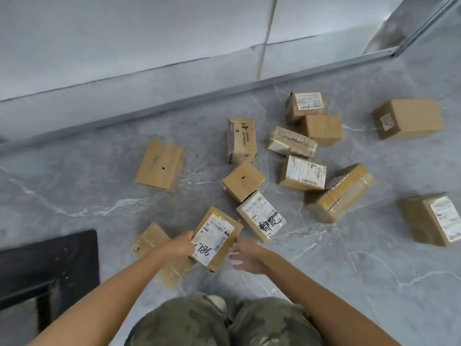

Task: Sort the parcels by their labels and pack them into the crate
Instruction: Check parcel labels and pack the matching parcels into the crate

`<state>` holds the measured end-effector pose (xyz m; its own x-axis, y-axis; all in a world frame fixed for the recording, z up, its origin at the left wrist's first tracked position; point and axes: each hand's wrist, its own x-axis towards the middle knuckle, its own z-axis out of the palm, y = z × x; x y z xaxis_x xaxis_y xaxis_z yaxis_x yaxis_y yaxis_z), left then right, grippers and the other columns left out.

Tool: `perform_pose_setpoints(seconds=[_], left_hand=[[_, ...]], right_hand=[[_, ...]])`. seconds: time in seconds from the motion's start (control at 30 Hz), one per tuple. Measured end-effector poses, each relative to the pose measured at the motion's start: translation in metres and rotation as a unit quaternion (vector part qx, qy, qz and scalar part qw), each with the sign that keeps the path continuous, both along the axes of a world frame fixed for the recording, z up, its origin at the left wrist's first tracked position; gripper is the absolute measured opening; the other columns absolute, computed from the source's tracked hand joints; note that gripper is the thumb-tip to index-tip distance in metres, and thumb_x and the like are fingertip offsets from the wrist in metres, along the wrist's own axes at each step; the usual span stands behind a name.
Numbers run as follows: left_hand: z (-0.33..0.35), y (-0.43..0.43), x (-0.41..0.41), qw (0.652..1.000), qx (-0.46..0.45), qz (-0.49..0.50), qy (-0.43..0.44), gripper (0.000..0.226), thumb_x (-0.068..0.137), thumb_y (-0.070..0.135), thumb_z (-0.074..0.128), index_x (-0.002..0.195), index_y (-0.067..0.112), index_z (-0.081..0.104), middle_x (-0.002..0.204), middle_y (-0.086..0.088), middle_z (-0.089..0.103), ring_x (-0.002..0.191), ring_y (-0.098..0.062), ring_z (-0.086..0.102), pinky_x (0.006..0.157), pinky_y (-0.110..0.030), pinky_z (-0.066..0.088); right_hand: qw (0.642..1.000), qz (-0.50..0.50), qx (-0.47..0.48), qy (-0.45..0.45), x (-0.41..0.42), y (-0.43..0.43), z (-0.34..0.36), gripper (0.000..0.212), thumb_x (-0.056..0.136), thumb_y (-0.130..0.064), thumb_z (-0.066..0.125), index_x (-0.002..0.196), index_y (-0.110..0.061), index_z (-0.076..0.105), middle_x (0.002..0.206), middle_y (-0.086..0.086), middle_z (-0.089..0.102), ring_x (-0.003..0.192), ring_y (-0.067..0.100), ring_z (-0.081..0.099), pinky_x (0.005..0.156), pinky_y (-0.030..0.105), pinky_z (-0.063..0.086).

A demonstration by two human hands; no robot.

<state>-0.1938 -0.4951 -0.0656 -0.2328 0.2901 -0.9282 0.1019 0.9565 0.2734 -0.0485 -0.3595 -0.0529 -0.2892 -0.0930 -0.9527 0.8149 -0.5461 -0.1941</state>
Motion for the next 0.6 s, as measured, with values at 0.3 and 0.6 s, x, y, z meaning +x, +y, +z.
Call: perform_pose_setpoints(seconds=[0.3, 0.6], left_hand=[[0.196, 0.028, -0.010, 0.991, 0.083, 0.100, 0.029, 0.052, 0.085, -0.006, 0.052, 0.132, 0.014, 0.043, 0.125, -0.007, 0.056, 0.106, -0.020, 0.055, 0.078, -0.029, 0.051], [0.603, 0.088, -0.029, 0.932, 0.316, 0.141, 0.111, 0.021, 0.084, 0.026, 0.067, 0.092, 0.031, 0.048, 0.109, 0.006, 0.059, 0.096, -0.007, 0.057, 0.079, -0.022, 0.042]], right_hand=[[0.991, -0.051, 0.073, 0.103, -0.015, 0.035, 0.201, 0.057, 0.093, 0.005, 0.037, 0.141, -0.027, 0.037, 0.140, 0.000, 0.047, 0.132, 0.024, 0.040, 0.109, 0.056, 0.022], [0.907, -0.112, 0.320, 0.250, -0.030, 0.094, 0.608, 0.055, 0.095, 0.000, 0.047, 0.145, -0.020, 0.033, 0.123, 0.001, 0.056, 0.111, 0.021, 0.060, 0.087, 0.033, 0.054]])
